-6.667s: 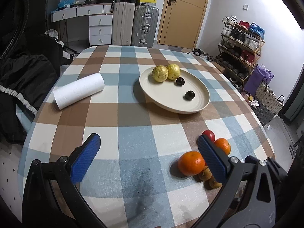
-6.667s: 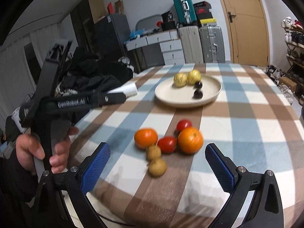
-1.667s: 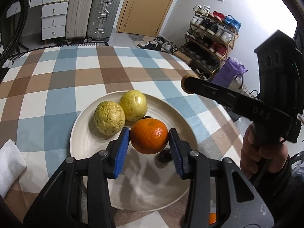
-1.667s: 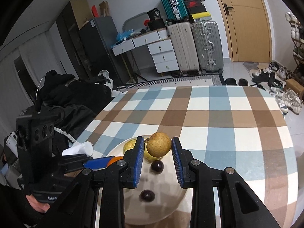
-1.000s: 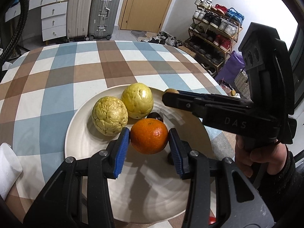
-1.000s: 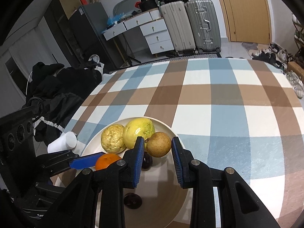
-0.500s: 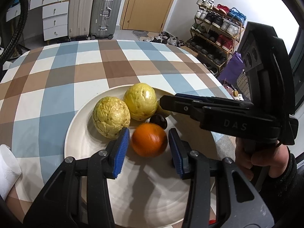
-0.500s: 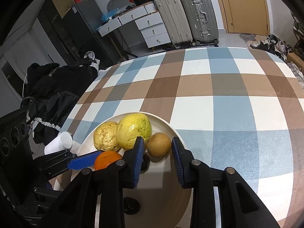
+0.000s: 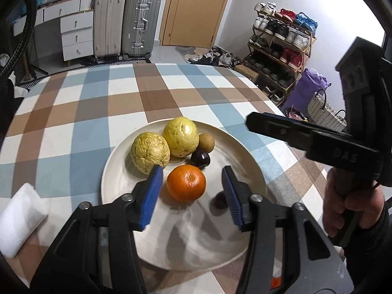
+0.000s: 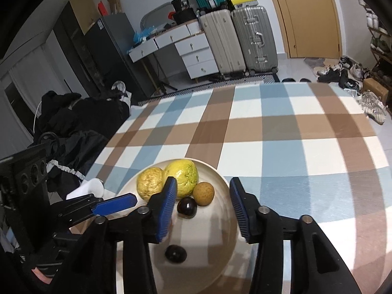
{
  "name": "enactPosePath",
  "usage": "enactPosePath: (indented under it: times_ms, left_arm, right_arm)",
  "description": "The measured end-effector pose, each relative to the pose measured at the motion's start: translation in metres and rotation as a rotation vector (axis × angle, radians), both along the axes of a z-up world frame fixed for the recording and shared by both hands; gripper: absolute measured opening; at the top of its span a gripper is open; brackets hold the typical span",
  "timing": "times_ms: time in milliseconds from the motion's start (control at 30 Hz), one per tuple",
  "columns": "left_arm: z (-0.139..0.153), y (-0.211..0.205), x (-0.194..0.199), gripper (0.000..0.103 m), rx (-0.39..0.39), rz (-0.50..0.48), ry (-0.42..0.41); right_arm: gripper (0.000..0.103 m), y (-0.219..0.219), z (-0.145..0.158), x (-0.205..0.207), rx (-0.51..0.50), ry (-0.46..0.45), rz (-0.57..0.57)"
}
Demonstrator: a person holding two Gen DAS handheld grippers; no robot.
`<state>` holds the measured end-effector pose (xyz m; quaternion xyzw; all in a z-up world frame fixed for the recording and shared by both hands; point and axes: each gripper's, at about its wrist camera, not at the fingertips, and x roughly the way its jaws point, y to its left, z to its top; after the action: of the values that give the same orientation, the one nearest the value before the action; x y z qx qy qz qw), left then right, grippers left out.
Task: Organize fruits
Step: 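Withdraw both tools from the plate back to the remaining fruits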
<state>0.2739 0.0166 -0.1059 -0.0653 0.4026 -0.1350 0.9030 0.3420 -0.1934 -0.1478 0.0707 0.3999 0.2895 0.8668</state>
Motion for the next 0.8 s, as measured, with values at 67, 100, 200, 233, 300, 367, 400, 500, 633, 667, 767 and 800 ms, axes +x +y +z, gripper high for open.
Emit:
enactPosePath:
  times_ms: [67,100,200,233,300,367,400,500,633,667,767,800]
  left_arm:
    - [0.006,0.000,-0.008,0.060,0.010,0.010,-0.011]
    - [0.011,0.000,-0.014,0.061,0.013,0.016,-0.021]
    - [0.022,0.000,-0.029,0.067,0.027,0.030,-0.037]
    - [0.026,0.000,-0.035,0.072,0.033,0.039,-0.044]
    - [0.035,0.001,-0.046,0.079,0.038,0.050,-0.065]
    - [0.043,0.001,-0.058,0.081,0.044,0.055,-0.082]
    - [0.046,0.000,-0.062,0.081,0.044,0.053,-0.084]
    - [0.054,-0.001,-0.080,0.084,0.057,0.066,-0.097]
    - [0.061,-0.003,-0.102,0.101,0.096,0.083,-0.131]
    - [0.062,-0.003,-0.107,0.102,0.104,0.089,-0.141]
    - [0.067,-0.002,-0.126,0.102,0.111,0.100,-0.161]
    - [0.067,-0.002,-0.132,0.102,0.112,0.105,-0.161]
  right_arm:
    - [0.052,-0.004,0.008,-0.008,0.000,-0.011,-0.002]
    - [0.052,-0.007,0.013,-0.014,0.000,-0.018,-0.005]
    - [0.066,-0.014,0.025,-0.030,0.013,-0.041,-0.021]
    - [0.072,-0.018,0.031,-0.039,0.027,-0.057,-0.021]
    - [0.076,-0.022,0.040,-0.052,0.039,-0.084,-0.022]
    - [0.083,-0.026,0.048,-0.067,0.047,-0.110,-0.026]
    - [0.085,-0.027,0.051,-0.074,0.051,-0.120,-0.028]
    - [0.088,-0.033,0.061,-0.098,0.063,-0.154,-0.039]
    - [0.093,-0.039,0.069,-0.128,0.072,-0.185,-0.058]
    - [0.095,-0.041,0.071,-0.136,0.074,-0.193,-0.066]
    - [0.099,-0.044,0.074,-0.157,0.080,-0.215,-0.087]
    - [0.100,-0.045,0.075,-0.163,0.080,-0.222,-0.092]
